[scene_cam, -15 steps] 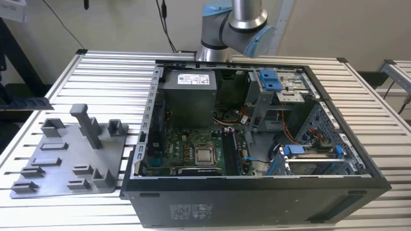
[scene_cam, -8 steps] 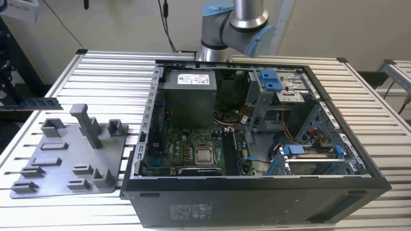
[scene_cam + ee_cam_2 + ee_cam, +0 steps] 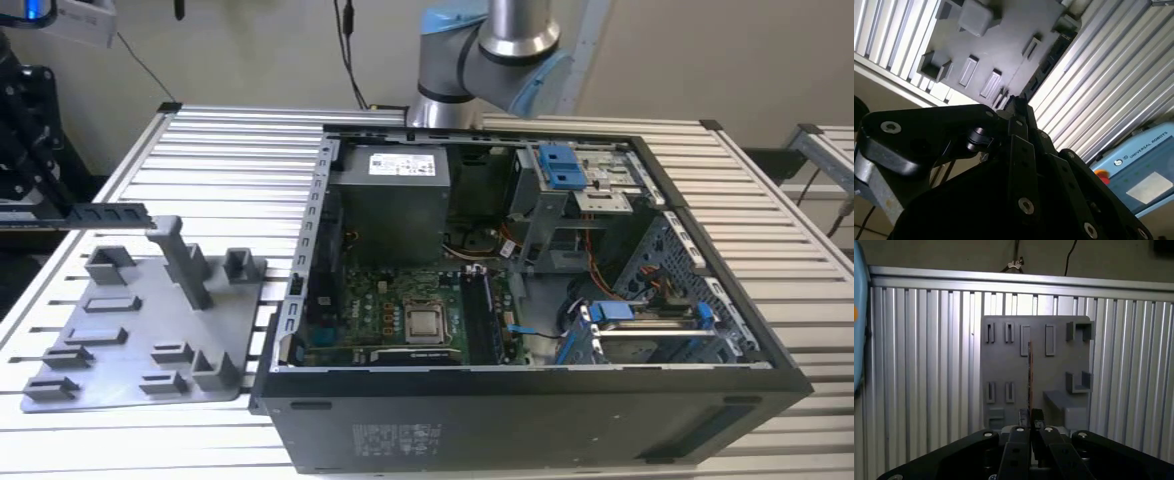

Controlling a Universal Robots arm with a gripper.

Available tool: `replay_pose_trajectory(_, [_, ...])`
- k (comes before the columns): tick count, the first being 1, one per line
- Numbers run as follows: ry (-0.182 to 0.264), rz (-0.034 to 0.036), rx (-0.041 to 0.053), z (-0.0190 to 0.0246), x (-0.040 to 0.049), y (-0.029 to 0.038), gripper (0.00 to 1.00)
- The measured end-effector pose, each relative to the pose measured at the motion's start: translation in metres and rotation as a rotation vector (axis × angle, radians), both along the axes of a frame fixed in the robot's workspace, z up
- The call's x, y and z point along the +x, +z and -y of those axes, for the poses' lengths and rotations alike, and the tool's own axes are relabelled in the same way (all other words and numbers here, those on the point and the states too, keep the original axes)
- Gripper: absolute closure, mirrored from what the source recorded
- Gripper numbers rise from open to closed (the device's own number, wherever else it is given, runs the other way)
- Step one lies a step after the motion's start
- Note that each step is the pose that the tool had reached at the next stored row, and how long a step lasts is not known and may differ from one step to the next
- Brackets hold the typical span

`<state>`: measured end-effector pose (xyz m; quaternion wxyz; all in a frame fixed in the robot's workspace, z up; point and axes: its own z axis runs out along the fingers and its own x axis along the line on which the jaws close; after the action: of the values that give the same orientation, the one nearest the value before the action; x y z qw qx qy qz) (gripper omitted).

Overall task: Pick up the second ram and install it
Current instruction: 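Pick up the second ram and move it above second insertion slot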

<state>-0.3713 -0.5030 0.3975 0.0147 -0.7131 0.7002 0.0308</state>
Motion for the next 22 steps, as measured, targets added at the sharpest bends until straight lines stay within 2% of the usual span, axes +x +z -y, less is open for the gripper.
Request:
replay_pose_trajectory(8, [0.0,-0.0031,0.0,0.0,0.0233,0.0,0.86])
replay_pose_trajectory(22, [0.0,-0.0111,0.0,0.0,0.0716,0.0,0.86])
